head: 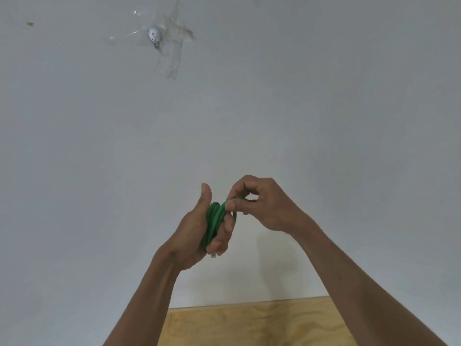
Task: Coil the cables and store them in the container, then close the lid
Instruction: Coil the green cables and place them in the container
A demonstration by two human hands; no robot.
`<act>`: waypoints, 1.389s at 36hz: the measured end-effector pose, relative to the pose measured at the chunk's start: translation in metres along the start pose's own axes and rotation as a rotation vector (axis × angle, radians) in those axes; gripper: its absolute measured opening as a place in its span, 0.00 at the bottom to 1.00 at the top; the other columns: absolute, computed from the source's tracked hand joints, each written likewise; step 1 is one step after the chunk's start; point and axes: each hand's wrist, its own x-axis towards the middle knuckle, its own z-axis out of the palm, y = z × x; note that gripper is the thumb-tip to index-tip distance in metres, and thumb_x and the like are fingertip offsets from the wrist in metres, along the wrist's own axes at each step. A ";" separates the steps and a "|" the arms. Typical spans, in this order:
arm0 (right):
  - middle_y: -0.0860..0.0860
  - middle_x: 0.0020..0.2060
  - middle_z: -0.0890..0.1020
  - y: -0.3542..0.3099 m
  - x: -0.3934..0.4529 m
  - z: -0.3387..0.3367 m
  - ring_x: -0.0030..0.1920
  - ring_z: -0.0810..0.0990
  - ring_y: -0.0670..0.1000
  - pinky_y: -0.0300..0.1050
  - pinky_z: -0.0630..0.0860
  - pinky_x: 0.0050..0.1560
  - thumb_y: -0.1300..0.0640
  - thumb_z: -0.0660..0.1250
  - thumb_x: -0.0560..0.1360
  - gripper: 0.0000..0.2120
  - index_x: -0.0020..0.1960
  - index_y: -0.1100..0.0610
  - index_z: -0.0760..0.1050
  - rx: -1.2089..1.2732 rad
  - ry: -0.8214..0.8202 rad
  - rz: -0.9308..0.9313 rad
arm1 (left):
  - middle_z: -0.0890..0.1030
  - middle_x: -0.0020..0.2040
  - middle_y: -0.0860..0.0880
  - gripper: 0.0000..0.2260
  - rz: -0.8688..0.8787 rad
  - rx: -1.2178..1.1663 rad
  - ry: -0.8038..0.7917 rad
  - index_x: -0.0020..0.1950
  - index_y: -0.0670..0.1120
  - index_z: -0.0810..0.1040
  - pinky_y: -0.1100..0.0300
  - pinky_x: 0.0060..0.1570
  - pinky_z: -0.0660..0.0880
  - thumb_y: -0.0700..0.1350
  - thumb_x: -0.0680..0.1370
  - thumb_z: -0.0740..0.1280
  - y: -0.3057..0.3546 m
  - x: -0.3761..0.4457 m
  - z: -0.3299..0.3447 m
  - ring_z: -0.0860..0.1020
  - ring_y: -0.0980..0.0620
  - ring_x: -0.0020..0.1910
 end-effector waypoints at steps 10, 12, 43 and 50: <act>0.67 0.40 0.81 0.009 -0.015 0.028 0.40 0.82 0.58 0.64 0.81 0.47 0.59 0.67 0.79 0.07 0.47 0.62 0.72 0.380 0.010 0.019 | 0.65 0.19 0.47 0.35 -0.017 -0.014 -0.027 0.32 0.42 0.72 0.59 0.27 0.67 0.73 0.76 0.52 0.002 -0.002 0.001 0.62 0.51 0.18; 0.63 0.33 0.80 0.010 -0.013 0.031 0.33 0.81 0.58 0.62 0.80 0.40 0.62 0.66 0.80 0.07 0.47 0.64 0.70 0.395 0.028 -0.004 | 0.66 0.19 0.45 0.33 0.004 0.025 0.067 0.31 0.41 0.73 0.58 0.28 0.70 0.70 0.76 0.56 0.004 -0.001 0.005 0.64 0.49 0.18; 0.51 0.37 0.85 0.006 0.001 0.029 0.39 0.85 0.54 0.49 0.83 0.47 0.59 0.71 0.77 0.08 0.45 0.63 0.76 0.244 0.156 0.031 | 0.74 0.23 0.52 0.34 0.262 0.294 0.783 0.33 0.39 0.78 0.61 0.26 0.71 0.68 0.78 0.59 -0.005 0.019 0.025 0.73 0.52 0.23; 0.43 0.49 0.82 0.006 -0.003 0.034 0.49 0.79 0.41 0.32 0.75 0.50 0.53 0.64 0.81 0.09 0.58 0.47 0.81 -0.148 0.129 0.069 | 0.59 0.22 0.55 0.28 0.290 0.266 1.044 0.26 0.46 0.61 0.51 0.32 0.68 0.58 0.82 0.61 -0.013 0.030 0.009 0.60 0.52 0.24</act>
